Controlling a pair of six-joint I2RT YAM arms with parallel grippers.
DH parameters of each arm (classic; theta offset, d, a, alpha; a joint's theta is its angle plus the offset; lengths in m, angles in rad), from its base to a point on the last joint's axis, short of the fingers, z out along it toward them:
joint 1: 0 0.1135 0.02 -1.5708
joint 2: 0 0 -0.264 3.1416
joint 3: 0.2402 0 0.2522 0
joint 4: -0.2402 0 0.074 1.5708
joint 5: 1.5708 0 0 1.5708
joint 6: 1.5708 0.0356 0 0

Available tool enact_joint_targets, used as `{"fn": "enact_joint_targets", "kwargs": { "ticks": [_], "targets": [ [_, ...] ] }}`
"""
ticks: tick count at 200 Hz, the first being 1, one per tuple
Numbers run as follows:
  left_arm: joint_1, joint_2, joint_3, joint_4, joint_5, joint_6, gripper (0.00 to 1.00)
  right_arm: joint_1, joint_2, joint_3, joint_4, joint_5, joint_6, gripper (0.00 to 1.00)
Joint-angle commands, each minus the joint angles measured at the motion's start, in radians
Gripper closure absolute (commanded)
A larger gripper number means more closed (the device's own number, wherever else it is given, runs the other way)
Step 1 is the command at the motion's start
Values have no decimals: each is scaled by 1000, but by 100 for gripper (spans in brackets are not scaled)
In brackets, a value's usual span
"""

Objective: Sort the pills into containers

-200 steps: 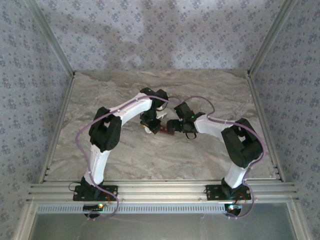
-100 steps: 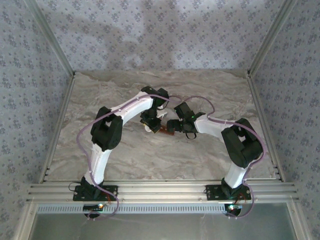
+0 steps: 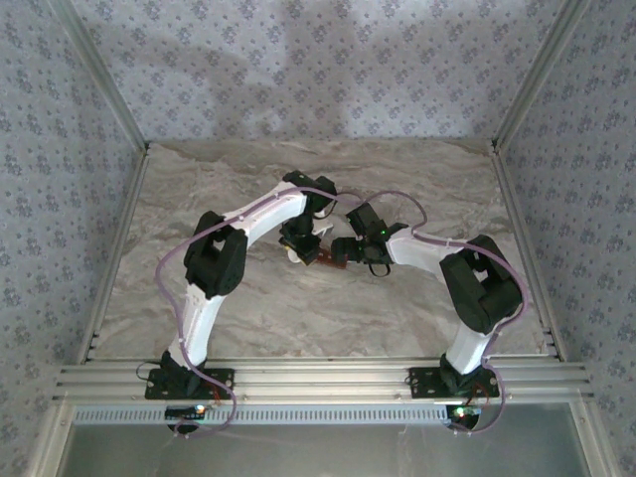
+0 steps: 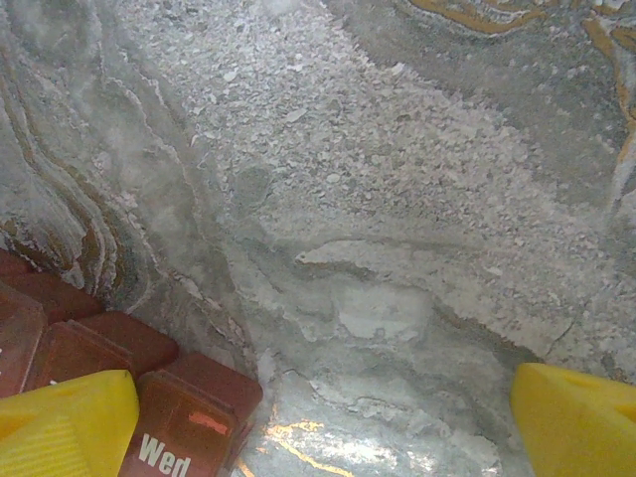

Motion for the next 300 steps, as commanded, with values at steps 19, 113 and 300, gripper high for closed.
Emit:
{"fn": "enact_joint_targets", "kwargs": {
  "ticks": [19, 113, 300],
  "targets": [
    [-5, 18, 36, -52, -20, 22, 100, -5, 25, -2, -21, -2, 11, 2],
    [-4, 32, 89, -91, -26, 30, 100, -5, 20, -7, -21, -3, 14, 2],
    [-6, 26, 69, -70, -27, 28, 100, -8, 19, -5, -26, -5, 15, 2]
  ]
}}
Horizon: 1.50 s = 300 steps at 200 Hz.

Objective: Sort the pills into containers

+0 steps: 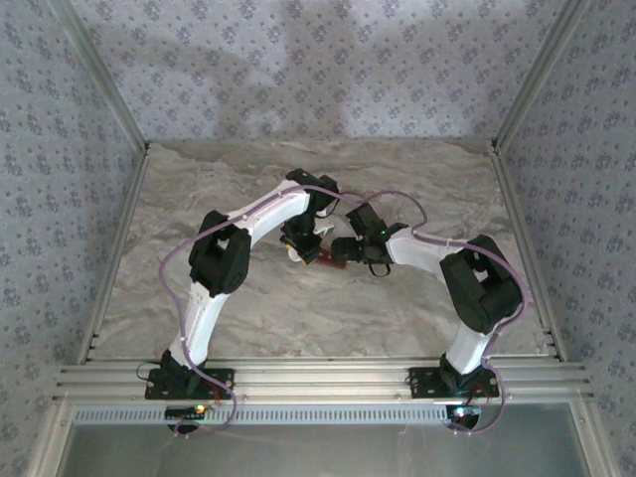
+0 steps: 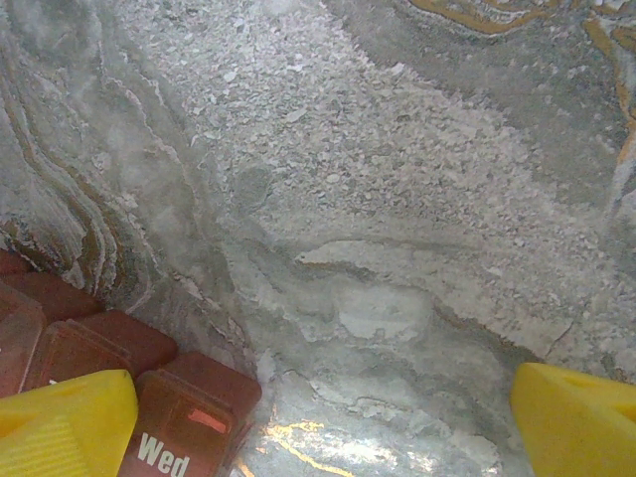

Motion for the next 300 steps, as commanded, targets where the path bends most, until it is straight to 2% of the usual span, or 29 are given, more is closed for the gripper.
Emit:
{"fn": "enact_joint_targets", "kwargs": {
  "ticks": [1, 168, 300],
  "targets": [
    [-5, -13, 4, -18, -12, 8, 100, -7, 18, -5, -26, -3, 14, 2],
    [12, -129, -172, 122, 9, -12, 100, -9, 17, -3, -31, -3, 21, 2],
    [32, -247, -352, 317, 27, -29, 100, -10, 24, 12, -40, -4, 14, 2]
  ]
}}
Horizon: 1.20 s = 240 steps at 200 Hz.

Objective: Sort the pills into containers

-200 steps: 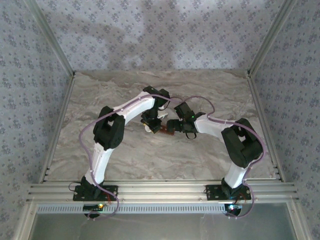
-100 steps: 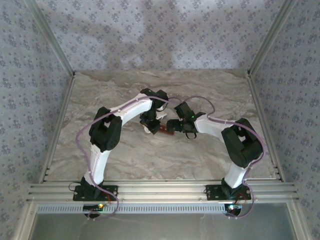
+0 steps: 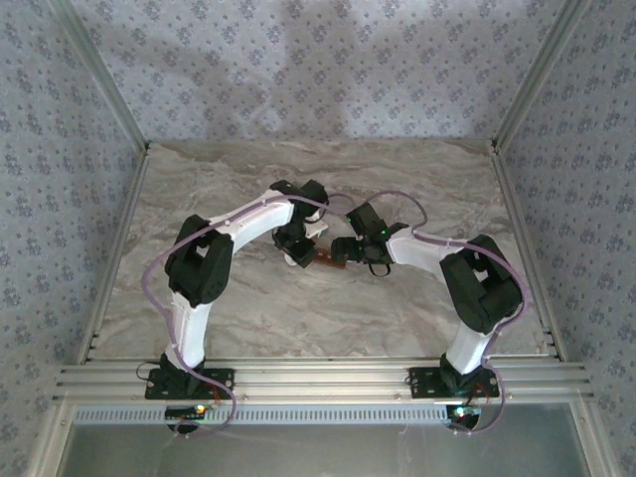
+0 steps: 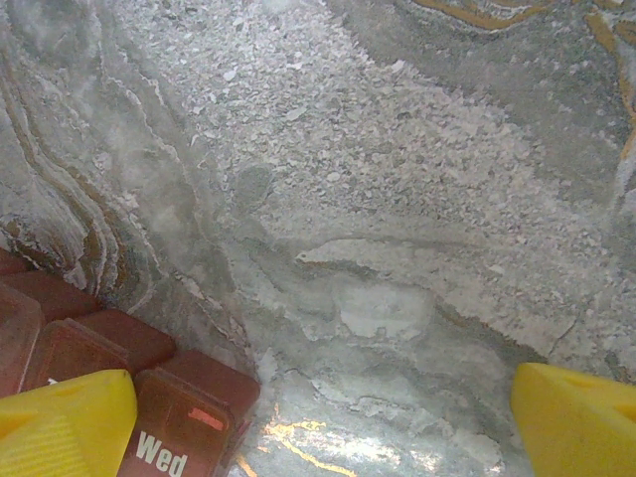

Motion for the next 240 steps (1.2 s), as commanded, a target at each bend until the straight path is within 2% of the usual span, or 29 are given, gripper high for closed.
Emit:
{"fn": "enact_joint_targets", "kwargs": {
  "ticks": [1, 162, 240],
  "targets": [
    [12, -55, -42, 44, -3, -17, 100, -8, 24, 12, -41, 0, 7, 2],
    [56, -277, -350, 375, 147, -37, 100, -7, -19, 42, -95, 9, -5, 2],
    [65, -420, -510, 633, 224, -40, 100, -23, -89, 60, -151, 5, -3, 2]
  ]
}}
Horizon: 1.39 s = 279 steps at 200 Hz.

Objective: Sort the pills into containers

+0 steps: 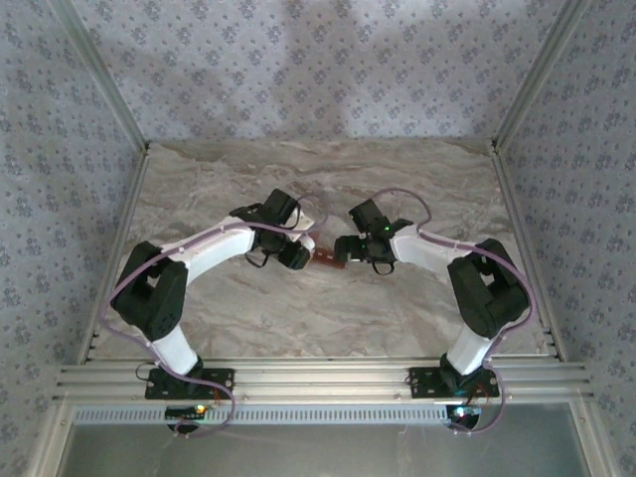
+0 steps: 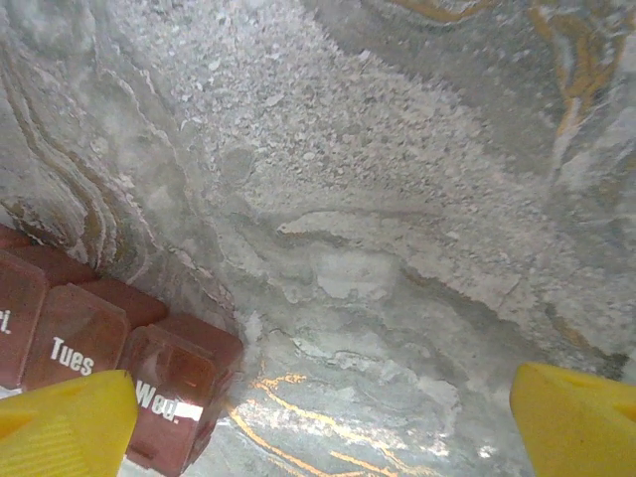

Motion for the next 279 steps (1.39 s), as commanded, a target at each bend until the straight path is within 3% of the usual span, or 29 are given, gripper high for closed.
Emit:
{"fn": "enact_joint_targets", "kwargs": {
  "ticks": [1, 102, 176, 279],
  "targets": [
    [10, -48, -27, 106, 46, -2, 100, -10, -42, 33, -50, 4, -2, 2],
    [16, -230, -198, 433, 70, -19, 100, -75, -133, 43, -98, 3, -14, 2],
    [17, -345, -351, 882, 11, -29, 100, -118, -163, 76, -153, 9, -40, 2],
    [17, -298, -358, 1327, -24, -15, 100, -215, -179, 139, -233, -6, -77, 1]
  ]
}}
